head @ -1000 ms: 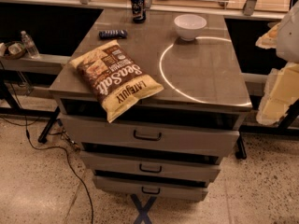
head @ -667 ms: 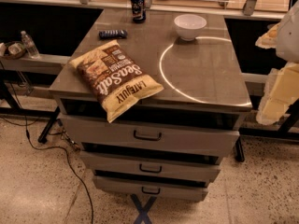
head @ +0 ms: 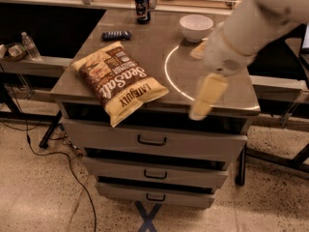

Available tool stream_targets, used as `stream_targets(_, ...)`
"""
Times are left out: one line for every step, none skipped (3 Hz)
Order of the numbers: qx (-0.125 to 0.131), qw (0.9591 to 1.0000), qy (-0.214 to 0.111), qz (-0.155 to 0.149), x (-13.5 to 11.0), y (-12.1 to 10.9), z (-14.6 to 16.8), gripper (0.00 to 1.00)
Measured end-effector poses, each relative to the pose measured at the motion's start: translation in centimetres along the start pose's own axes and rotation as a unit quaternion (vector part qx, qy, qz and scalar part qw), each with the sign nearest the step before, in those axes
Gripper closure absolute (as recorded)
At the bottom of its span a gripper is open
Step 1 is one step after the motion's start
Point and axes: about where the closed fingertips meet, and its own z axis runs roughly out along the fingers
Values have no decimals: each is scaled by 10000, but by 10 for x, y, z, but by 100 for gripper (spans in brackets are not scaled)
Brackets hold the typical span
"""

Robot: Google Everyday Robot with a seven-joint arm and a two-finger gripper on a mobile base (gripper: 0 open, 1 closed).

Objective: Move brown chip bag near white bowl

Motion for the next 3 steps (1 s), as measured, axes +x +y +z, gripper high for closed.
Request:
stream_targets(2,9979,-581,-298,-53,-19,57,0)
stream_targets(-245,9930,-1114,-317,-92,-13,102,2)
stream_targets(-314,9890,-1405,-337,-117,-10,120,25)
